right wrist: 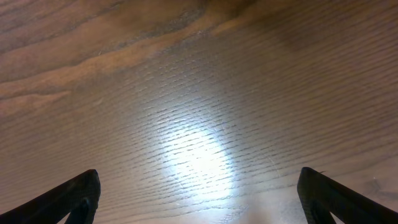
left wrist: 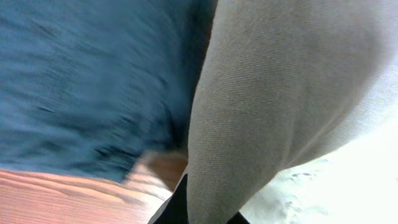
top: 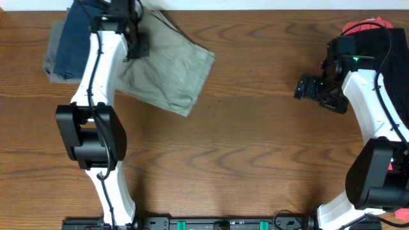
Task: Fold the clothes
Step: 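Drag the folded khaki shorts with the left gripper toward the jeans stack, then place the khaki shorts on top of the blue jeans stack with the left gripper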
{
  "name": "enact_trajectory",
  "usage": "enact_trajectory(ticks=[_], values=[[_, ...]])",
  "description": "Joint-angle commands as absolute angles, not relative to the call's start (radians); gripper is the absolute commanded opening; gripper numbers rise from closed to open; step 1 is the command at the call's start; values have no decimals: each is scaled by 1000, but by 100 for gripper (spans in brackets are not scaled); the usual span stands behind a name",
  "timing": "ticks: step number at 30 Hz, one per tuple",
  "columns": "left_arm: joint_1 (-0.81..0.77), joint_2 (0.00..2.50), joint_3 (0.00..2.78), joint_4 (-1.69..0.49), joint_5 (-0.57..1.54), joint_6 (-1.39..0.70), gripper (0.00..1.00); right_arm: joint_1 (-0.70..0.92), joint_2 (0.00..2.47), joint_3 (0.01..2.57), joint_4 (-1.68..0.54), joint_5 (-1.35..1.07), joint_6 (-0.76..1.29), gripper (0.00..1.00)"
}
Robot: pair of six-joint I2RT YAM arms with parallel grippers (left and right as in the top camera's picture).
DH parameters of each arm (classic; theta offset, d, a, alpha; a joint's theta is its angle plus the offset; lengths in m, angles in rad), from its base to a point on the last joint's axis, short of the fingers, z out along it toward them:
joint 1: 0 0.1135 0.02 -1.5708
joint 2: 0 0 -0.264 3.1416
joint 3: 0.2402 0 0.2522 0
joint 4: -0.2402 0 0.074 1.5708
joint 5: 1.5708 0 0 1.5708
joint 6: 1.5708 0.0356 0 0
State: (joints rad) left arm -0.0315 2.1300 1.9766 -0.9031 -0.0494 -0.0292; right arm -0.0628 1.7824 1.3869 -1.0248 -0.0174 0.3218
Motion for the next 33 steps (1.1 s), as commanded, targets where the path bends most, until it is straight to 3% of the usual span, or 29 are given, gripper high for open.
enact_trajectory(ticks=[1,20,33], values=[[-22,2104,2049,-880,-85,7,6,-75,1785,1399,-1025,-4,317,99],[-7,2104,2202,-870,-306,7,6,-75,1785,1399,-1025,-4,317,99],[2,2101,2213,-798,-321,-50,6,-75,1785,1399,-1025,-4,317,99]])
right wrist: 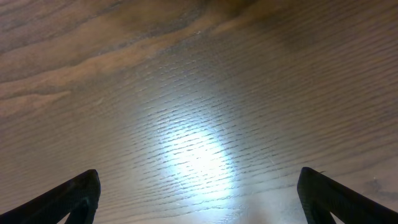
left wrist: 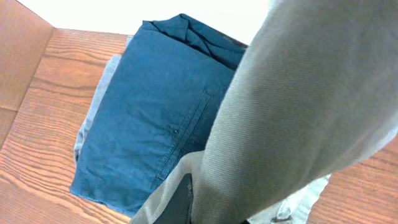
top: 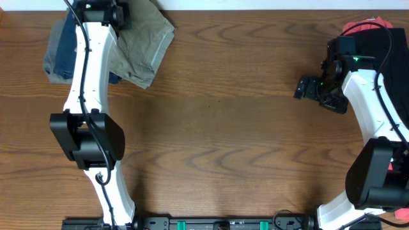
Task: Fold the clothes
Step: 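Place the khaki shorts on top of the blue jeans stack with the left gripper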
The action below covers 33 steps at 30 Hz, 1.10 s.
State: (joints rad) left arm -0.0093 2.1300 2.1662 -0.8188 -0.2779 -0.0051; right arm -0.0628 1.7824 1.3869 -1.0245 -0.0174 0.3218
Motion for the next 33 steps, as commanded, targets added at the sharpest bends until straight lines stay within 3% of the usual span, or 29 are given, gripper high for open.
enact_trajectory(ticks=[1,12,33], values=[[4,2100,2213,-794,-336,-72,6,-75,1785,1399,-1025,-4,317,99],[20,2094,2213,-754,-365,-161,6,-75,1785,1399,-1025,-4,317,99],[202,2161,2149,-643,-349,-212,6,-78,1785,1399,-1024,-4,317,99]])
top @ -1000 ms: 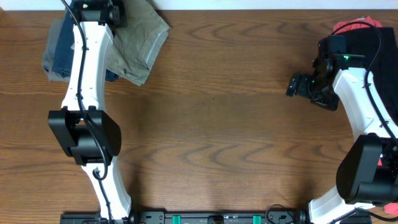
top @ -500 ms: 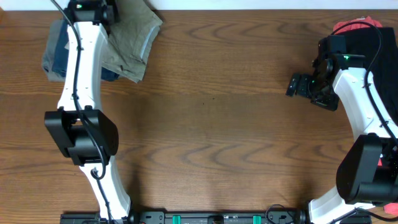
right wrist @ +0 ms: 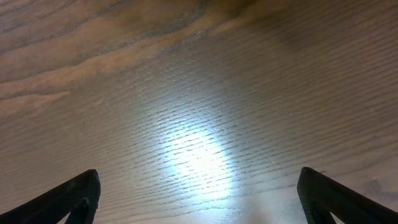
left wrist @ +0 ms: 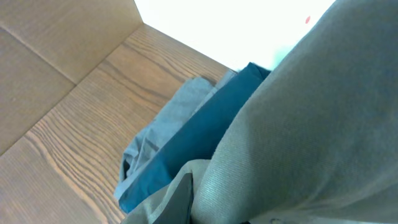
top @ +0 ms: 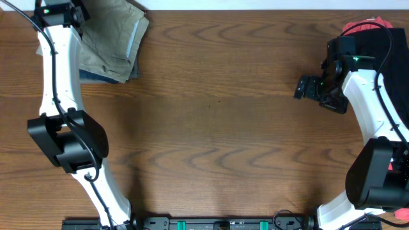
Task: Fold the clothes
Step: 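Place the khaki shorts on top of the blue jeans stack with the left gripper, then open the left gripper and release the shorts on the stack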
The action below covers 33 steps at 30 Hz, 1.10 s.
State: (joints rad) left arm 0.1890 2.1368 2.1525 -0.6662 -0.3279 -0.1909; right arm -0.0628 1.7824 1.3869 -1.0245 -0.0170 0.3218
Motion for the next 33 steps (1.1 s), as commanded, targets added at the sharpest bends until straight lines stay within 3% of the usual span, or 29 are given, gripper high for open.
enact_trajectory(ticks=[1,4,7,14,15,17,20,26,33], values=[[205,2174,2149,-638,-349,-212,7,-78,1785,1399,-1025,-4,317,99],[214,2222,2149,-629,-349,-212,8,-76,1785,1399,-1025,-4,317,99],[222,2257,2149,-620,-350,-212,24,-76,1785,1399,-1025,-4,317,99],[262,2312,2149,-629,-350,-212,41,-76,1785,1399,-1025,-4,317,99],[269,2310,2149,-638,-350,-212,48,-76,1785,1399,-1025,-4,317,99],[278,2298,2149,-664,-350,-212,73,-76,1785,1399,-1025,-4,317,99],[282,2270,2149,-711,-349,-212,76,-76,1785,1399,-1025,-4,317,99],[262,2165,2149,-847,-310,-272,98,-76,1785,1399,-1025,-4,317,99],[256,2020,2149,-1007,100,-321,98,-76,1785,1399,-1025,-4,317,99]])
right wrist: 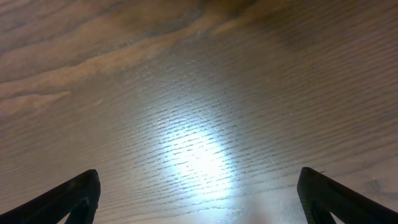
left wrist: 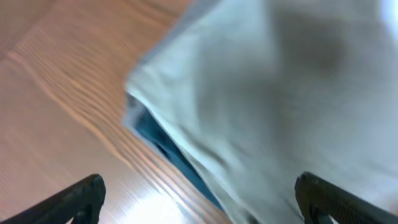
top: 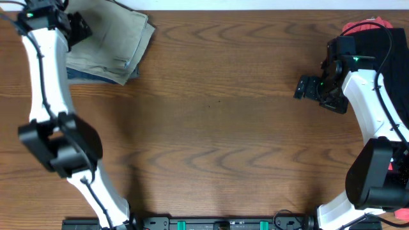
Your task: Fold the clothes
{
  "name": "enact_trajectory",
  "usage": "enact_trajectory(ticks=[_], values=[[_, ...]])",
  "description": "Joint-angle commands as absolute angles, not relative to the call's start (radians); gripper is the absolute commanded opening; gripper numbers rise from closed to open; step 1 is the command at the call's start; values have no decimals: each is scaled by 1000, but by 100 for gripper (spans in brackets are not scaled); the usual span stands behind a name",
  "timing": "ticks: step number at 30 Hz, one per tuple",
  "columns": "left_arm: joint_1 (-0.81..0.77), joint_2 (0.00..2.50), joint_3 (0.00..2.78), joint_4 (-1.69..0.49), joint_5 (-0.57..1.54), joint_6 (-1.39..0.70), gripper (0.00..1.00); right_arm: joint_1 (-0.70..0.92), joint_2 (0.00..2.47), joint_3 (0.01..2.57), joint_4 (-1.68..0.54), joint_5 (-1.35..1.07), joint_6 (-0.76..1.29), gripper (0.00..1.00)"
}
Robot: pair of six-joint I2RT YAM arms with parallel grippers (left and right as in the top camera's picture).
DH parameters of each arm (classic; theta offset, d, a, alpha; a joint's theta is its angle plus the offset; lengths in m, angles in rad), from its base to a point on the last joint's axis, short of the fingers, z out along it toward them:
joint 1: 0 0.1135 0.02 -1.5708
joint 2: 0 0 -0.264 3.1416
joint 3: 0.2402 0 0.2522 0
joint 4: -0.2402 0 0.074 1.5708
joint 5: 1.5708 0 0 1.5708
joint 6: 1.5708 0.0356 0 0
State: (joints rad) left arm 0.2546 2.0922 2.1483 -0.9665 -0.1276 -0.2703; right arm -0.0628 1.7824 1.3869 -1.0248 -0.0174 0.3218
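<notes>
A folded khaki garment [top: 108, 43] lies on top of a stack at the table's far left corner, with a blue garment [top: 96, 76] showing under its front edge. My left gripper [top: 79, 28] sits at the khaki garment's left side, open and holding nothing. In the left wrist view the khaki cloth [left wrist: 267, 87] fills the frame beyond the spread fingertips [left wrist: 84, 194], with a strip of blue cloth [left wrist: 168, 149] beneath it. My right gripper [top: 305, 87] hovers open over bare wood at the right, its fingertips [right wrist: 81, 193] wide apart.
A heap of black and red clothes [top: 374, 32] lies at the far right corner behind the right arm. The wooden table [top: 217, 128] stretches between the two arms. A dark rail [top: 217, 223] runs along the front edge.
My left gripper was shut on the khaki garment over the stack; now it is open and the garment rests on the stack. The right arm has not moved.
The khaki garment first lay on the table right of the blue stack, gripped by my left gripper. It then overlapped the stack's right side, then hung over the stack. Now it lies released on top. The right gripper stayed open and still.
</notes>
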Motion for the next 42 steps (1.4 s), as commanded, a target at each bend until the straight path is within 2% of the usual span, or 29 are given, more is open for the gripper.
enact_trajectory(ticks=[1,4,14,25,31,42], values=[[257,2003,2149,-1032,149,-324,98,-76,1785,1399,-1025,-4,317,99],[256,1949,2149,-1128,237,-323,98,-76,1785,1399,-1025,-4,317,99],[240,1697,2149,-1456,255,-234,98,-76,1785,1399,-1025,-4,317,99],[39,1388,2107,-1649,253,-191,98,-76,1785,1399,-1025,-4,317,99],[-64,1177,1946,-1651,250,-191,98,-76,1785,1399,-1025,-4,317,99],[-72,731,1573,-1631,251,-268,98,-76,1785,1399,-1025,-4,317,99]])
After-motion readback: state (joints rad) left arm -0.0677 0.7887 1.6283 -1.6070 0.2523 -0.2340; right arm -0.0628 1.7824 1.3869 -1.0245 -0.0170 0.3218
